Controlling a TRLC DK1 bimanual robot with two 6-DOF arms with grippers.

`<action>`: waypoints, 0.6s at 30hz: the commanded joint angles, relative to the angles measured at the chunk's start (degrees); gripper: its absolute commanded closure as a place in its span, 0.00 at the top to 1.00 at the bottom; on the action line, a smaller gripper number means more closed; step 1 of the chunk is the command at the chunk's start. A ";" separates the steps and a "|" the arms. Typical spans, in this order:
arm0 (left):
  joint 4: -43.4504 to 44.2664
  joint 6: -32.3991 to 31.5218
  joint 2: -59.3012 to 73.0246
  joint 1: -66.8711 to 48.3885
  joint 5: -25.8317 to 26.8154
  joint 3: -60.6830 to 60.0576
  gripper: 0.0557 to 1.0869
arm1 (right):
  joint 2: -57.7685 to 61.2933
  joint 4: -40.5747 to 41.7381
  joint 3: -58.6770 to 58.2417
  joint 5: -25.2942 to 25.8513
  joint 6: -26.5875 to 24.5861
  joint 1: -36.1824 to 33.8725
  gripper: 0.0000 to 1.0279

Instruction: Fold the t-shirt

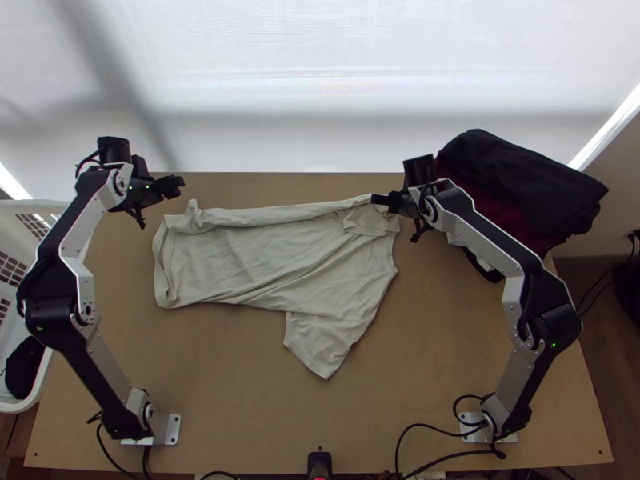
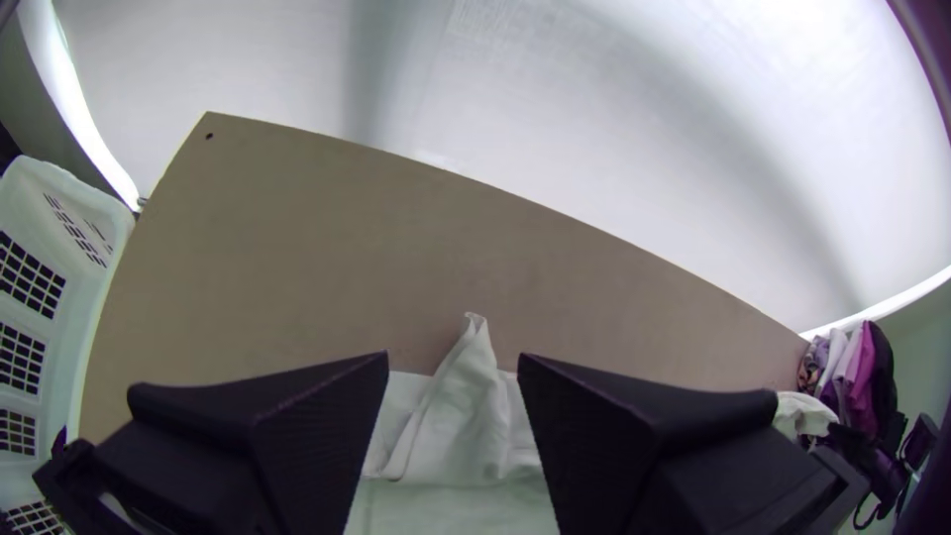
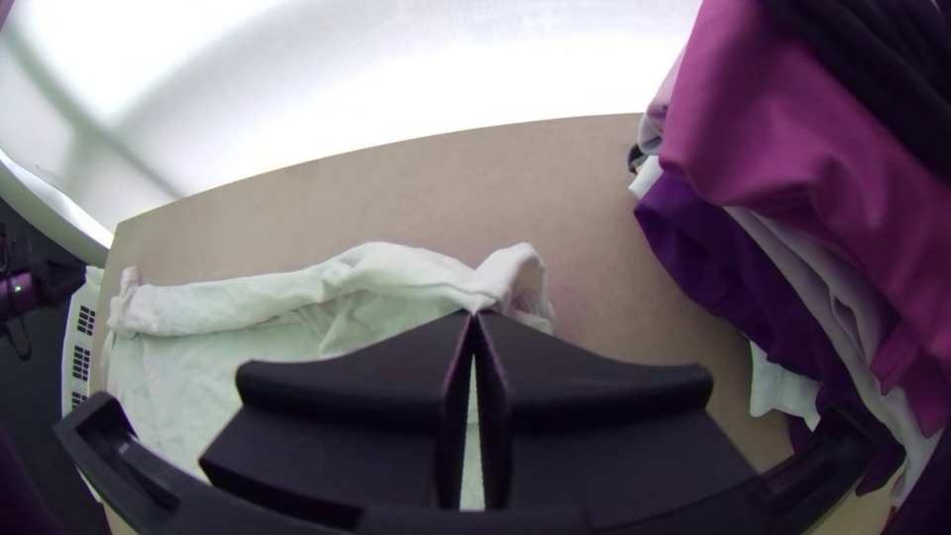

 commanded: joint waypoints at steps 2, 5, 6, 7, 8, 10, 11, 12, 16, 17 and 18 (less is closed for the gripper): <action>-3.89 3.99 -0.38 0.32 2.55 0.77 0.62 | 0.90 0.51 -0.22 0.45 0.64 0.72 0.03; -4.77 4.08 0.85 0.93 10.11 1.21 0.35 | 0.90 0.51 -0.04 0.45 0.64 0.89 0.03; -4.95 3.91 1.29 1.11 10.98 1.39 0.35 | 0.90 0.51 0.04 0.45 0.64 0.89 0.03; -4.86 3.82 1.65 1.20 11.34 1.48 0.35 | 0.90 0.51 0.13 0.45 0.64 0.89 0.03; -4.86 3.20 2.26 1.20 11.34 2.09 0.35 | 0.90 0.51 0.13 0.45 0.64 0.89 0.03; -5.12 2.76 3.93 1.55 11.34 3.32 0.36 | 0.73 0.51 0.04 0.45 0.56 0.89 0.03; -5.12 2.76 4.55 1.64 11.25 3.59 0.36 | 0.73 0.51 -0.04 0.45 0.56 0.89 0.03; -5.12 2.85 5.34 1.81 11.25 3.94 0.40 | 0.64 0.51 -0.04 0.45 0.56 0.72 0.03; -5.30 3.73 7.71 2.43 11.16 5.26 0.40 | 0.64 0.51 -0.22 0.45 0.56 0.36 0.03; -5.30 3.82 8.33 2.69 11.16 5.70 0.41 | 0.64 0.51 -0.31 0.45 0.56 0.36 0.03; -5.30 3.99 8.68 2.87 11.16 5.96 0.44 | 0.64 0.51 -0.31 0.45 0.56 0.36 0.03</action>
